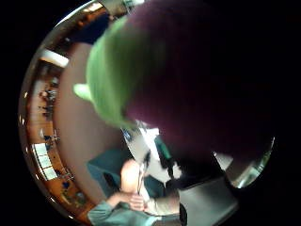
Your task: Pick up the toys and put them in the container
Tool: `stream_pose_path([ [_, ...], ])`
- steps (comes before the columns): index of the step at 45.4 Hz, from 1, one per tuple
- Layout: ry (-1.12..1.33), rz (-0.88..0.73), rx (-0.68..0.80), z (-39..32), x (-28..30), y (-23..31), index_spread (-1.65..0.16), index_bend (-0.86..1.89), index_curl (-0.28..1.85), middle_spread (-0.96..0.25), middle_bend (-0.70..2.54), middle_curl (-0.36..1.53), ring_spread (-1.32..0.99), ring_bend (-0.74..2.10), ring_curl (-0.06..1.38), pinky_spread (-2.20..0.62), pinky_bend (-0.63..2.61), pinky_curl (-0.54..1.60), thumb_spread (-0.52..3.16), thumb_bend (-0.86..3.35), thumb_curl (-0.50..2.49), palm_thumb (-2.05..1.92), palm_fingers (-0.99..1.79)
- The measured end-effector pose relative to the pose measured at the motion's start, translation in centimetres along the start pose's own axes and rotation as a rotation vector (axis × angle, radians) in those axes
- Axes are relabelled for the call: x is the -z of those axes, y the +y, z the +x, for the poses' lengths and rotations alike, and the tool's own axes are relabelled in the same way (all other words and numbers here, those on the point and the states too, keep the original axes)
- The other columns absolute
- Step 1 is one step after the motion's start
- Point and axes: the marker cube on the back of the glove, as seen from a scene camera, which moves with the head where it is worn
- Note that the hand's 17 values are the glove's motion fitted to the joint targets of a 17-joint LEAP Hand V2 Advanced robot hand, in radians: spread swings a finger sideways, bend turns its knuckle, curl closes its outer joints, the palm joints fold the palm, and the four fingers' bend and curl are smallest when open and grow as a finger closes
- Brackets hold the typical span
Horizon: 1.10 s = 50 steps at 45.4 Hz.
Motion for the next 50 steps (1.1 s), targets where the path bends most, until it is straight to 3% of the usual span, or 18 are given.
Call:
stream_pose_path([
  [1, 0.004, -0.06, 0.025, -0.1, -0.3, 0.1, -0.22, 0.16, 0.73, -0.14, 0.6, 0.65, -0.25, 1.07, 0.66, -0.2, 1.36, 0.57, 0.93, -0.14, 0.72, 0.15, -0.55],
  [2, 0.002, -0.102, 0.043, -0.1, -0.5, 0.2, -0.21, 0.12, 0.69, -0.11, 0.51, 0.62, -0.21, 0.97, 0.64, -0.17, 1.37, 0.56, 0.95, -0.14, 0.7, 0.1, -0.62],
  [4, -0.007, -0.134, 0.06, -0.1, -0.8, 0.4, -0.19, 0.05, 0.59, -0.06, 0.38, 0.55, -0.16, 0.78, 0.57, -0.12, 1.35, 0.52, 0.99, -0.12, 0.65, 0.02, -0.66],
  [5, -0.013, -0.136, 0.063, 0.0, -0.8, 0.5, -0.2, 0.01, 0.54, -0.1, 0.42, 0.56, -0.19, 0.9, 0.59, -0.12, 1.32, 0.5, 1.03, -0.06, 0.65, 0.06, -0.32],
  [6, -0.019, -0.136, 0.065, 0.2, -0.9, 0.7, -0.18, 0.02, 0.5, -0.04, 0.29, 0.51, -0.14, 0.68, 0.5, -0.08, 1.32, 0.5, 1.02, -0.1, 0.62, -0.02, -0.62],
  [10, -0.039, -0.132, 0.065, 1.6, -0.7, 1.8, -0.16, 0.01, 0.42, 0.01, 0.17, 0.46, -0.08, 0.52, 0.43, -0.03, 1.23, 0.46, 1.07, -0.07, 0.56, -0.06, -0.54],
  [29, -0.103, -0.115, 0.101, 9.3, 0.0, 9.3, -0.17, 0.03, 0.23, 0.03, 0.1, 0.32, 0.0, 0.32, 0.35, 0.03, 0.89, 0.34, 1.15, -0.06, 0.37, -0.08, -0.36],
  [36, -0.156, -0.138, 0.132, 9.7, -5.1, 12.3, -0.18, 0.05, 0.2, 0.02, 0.12, 0.29, -0.01, 0.29, 0.35, 0.0, 0.79, 0.32, 1.16, -0.06, 0.33, -0.07, -0.34],
  [50, -0.184, -0.364, 0.216, 7.1, -20.1, 16.1, -0.2, 0.06, 0.16, 0.0, 0.12, 0.26, -0.02, 0.23, 0.34, -0.02, 0.7, 0.31, 1.15, -0.05, 0.28, -0.06, -0.31],
])
